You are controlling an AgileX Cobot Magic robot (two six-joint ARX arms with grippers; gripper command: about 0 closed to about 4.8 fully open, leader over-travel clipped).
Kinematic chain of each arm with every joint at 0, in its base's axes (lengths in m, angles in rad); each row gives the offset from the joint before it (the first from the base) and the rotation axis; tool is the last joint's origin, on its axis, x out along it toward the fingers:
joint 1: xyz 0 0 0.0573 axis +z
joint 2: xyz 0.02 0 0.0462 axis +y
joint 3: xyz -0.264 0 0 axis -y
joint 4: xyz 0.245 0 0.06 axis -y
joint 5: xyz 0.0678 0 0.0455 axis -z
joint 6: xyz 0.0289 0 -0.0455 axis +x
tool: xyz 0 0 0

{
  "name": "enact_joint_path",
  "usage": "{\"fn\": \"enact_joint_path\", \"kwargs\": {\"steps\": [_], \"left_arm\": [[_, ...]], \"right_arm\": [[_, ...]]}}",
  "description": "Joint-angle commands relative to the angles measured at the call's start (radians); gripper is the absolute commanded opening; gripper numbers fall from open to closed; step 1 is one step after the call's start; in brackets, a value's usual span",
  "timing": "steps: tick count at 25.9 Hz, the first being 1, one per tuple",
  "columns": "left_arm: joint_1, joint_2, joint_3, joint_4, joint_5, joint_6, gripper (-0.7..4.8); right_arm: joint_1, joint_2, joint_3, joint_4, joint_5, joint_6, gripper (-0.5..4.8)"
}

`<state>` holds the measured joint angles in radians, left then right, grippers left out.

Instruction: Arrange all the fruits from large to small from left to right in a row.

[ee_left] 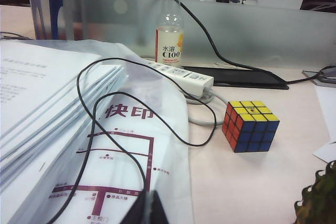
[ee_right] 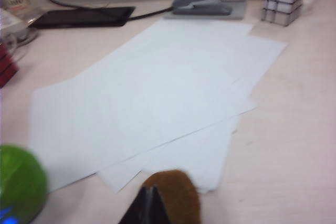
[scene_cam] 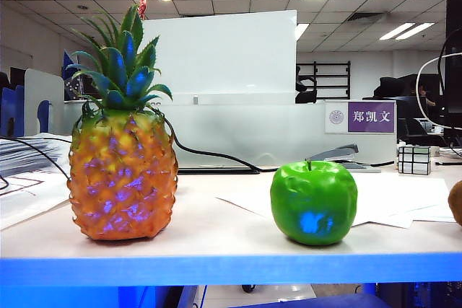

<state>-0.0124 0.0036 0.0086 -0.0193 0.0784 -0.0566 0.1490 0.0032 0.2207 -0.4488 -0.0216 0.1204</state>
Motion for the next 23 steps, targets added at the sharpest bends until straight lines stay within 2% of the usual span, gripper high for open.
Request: {"fn": "enact_joint_path", "kwargs": {"steps": [1,6,9,15,23], "left_arm": [[-0.001,-0.001,0.001,0.006,0.005,0.003,-0.05],[-0.001,-0.002,0.001,0.006,0.005,0.003,-0.05],[-0.001,-0.002,0.001,0.006,0.005,0.003,-0.05],[-0.001,-0.002,0.001,0.006,0.005,0.004,-0.05],[-0.001,-0.002,0.001,0.006,0.005,0.003,-0.05]], "right_arm": [[-0.032,-0.002,-0.001,0.047,0.005,-0.018,-0.06],[-0.107,-0.002,-0.069,0.237,0.000,-0.013,-0.06],[-0.161,-0.002,-0.116,0.303,-0.004,0.035,-0.06],[-0.226,-0.002,-0.180,0.356,-0.006,0.130,-0.06],[-0.251,-0.002,-0.210,0.357,-0.002,0.137,-0.06]]}}
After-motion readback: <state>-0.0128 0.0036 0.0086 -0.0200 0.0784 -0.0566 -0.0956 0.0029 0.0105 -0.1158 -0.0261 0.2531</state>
